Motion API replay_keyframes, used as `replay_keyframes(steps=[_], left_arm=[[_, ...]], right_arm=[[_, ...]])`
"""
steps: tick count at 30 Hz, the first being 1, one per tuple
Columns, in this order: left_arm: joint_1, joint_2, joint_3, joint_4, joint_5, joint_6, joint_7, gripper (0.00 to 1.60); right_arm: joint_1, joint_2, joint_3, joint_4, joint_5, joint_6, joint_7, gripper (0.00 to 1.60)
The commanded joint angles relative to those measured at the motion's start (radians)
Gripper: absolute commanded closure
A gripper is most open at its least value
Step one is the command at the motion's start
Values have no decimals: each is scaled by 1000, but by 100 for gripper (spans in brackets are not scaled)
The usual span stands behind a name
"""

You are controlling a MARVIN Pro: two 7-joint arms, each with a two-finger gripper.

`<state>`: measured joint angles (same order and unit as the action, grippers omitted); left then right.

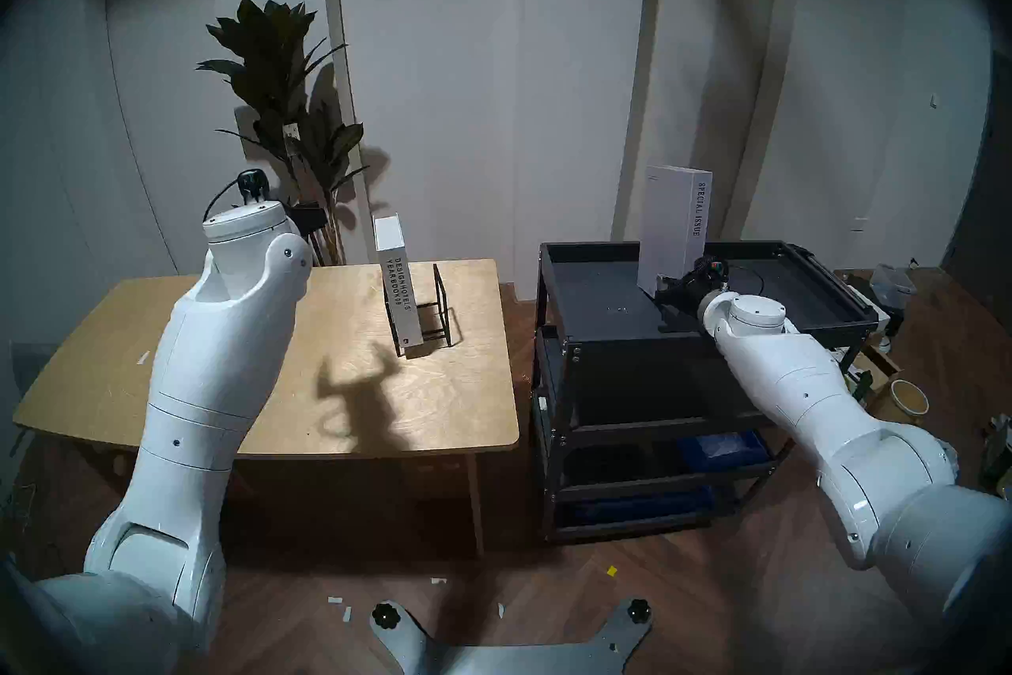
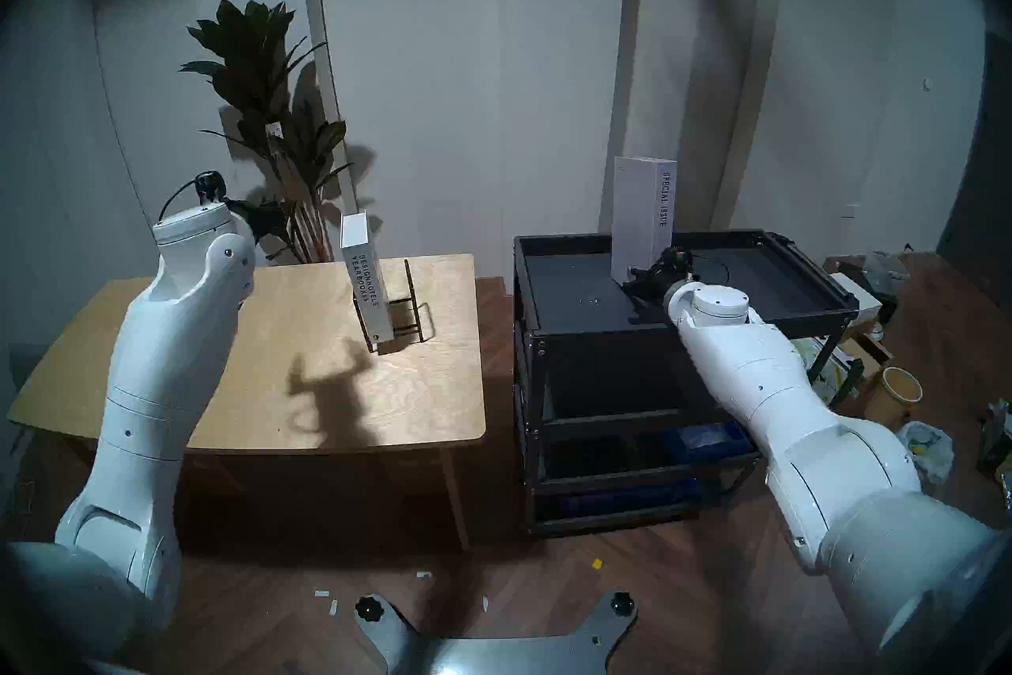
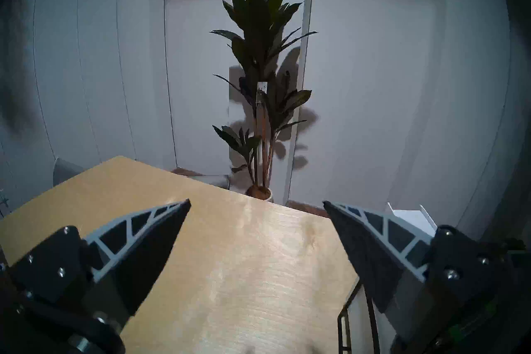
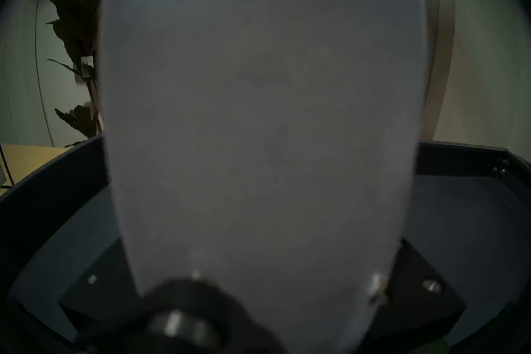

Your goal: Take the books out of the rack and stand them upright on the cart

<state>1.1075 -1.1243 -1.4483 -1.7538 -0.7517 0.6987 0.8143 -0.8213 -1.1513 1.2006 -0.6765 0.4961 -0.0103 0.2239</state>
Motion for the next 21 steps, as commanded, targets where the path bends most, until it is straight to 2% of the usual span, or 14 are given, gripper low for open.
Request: replay_keyframes(steps=[1, 6, 13, 21], left_arm=[[-6, 13, -7, -27, 10, -11, -2, 0], [1, 16, -7, -36, 11, -9, 1, 0], [13, 22, -8, -53, 10, 0, 1, 0], [11, 25, -4, -60, 11, 3, 1, 0]], right_arm=[[55, -43, 0, 94, -8, -109, 19, 160], [84, -58, 3, 143, -8, -108, 29, 160], [113, -70, 8, 143, 1, 22, 21, 160], [160, -73, 17, 143, 14, 32, 15, 160]])
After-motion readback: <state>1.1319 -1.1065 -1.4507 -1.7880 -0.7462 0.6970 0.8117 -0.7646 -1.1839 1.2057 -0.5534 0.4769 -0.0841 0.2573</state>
